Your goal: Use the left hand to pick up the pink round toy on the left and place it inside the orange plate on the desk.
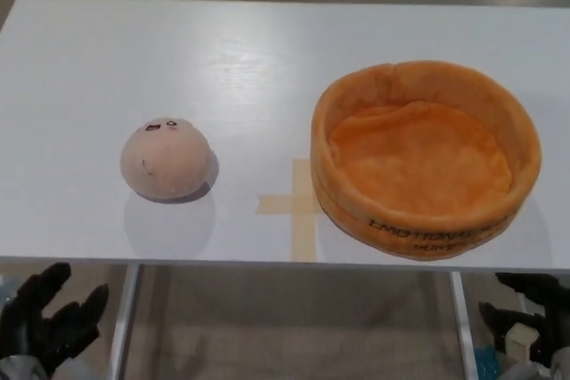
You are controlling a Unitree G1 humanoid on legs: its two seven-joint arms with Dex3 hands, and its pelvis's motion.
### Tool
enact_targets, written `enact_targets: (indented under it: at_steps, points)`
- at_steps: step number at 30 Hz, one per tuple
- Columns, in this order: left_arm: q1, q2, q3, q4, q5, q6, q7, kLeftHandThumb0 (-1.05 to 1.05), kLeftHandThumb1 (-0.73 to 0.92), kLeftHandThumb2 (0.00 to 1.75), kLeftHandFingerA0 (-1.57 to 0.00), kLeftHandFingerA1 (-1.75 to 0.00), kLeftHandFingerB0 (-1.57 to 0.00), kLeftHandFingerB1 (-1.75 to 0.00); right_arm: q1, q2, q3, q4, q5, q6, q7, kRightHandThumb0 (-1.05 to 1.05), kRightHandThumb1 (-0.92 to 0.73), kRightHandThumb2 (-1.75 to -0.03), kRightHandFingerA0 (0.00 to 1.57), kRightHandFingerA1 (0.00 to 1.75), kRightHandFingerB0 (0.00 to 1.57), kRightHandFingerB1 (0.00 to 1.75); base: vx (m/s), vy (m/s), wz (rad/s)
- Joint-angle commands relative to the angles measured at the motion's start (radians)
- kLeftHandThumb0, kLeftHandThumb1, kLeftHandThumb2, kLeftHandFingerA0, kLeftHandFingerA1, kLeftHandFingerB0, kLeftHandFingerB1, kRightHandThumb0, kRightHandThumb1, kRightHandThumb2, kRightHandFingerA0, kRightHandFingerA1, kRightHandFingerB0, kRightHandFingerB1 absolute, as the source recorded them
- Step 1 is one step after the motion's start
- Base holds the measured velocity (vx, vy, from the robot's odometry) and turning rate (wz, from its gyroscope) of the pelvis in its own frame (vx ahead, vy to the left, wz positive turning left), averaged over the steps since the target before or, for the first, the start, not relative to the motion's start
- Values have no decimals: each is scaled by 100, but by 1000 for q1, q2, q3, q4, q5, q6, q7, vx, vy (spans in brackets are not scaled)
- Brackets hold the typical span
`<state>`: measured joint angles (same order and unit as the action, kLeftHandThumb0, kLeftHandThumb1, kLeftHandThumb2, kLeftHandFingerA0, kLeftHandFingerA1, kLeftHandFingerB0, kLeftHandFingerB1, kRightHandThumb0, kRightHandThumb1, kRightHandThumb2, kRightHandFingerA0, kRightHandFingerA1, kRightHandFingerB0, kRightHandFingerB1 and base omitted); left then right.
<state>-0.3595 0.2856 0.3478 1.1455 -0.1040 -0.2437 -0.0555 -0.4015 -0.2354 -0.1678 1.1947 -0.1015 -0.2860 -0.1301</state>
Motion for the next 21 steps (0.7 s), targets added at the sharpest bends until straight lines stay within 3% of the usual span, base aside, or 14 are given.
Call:
enact_targets:
  at_steps: [1,5,6,11,21]
  points:
    - [-3,7,10,41,-20,-88,-33,-7,62,59,-20,-39,-27,-29,-2,-7,-15,37,19,-87,-33,-25,-57,-57,53,46,46,40,0,0,0]
    - [-9,12,5,53,-17,-90,-49,-5,62,58,-17,-37,-26,-29,-4,-11,-9,49,10,-104,-41,-26,-56,-57,54,47,46,41,0,0,0]
    - [-9,14,6,56,-19,-95,-61,-4,43,89,-5,-48,-13,-48,-7,-11,-11,51,14,-99,-38,-26,-56,-57,54,46,46,40,0,0,0]
    - [8,28,-20,58,1,-81,-93,-7,44,90,0,-47,-7,-46,16,-11,-5,52,9,-117,-42,-25,-57,-57,53,46,46,41,0,0,0]
    - [104,81,-137,28,45,-78,-226,-10,40,86,-8,-49,-7,-45,75,-16,-6,57,15,-124,-32,-27,-56,-57,53,44,48,40,0,0,0]
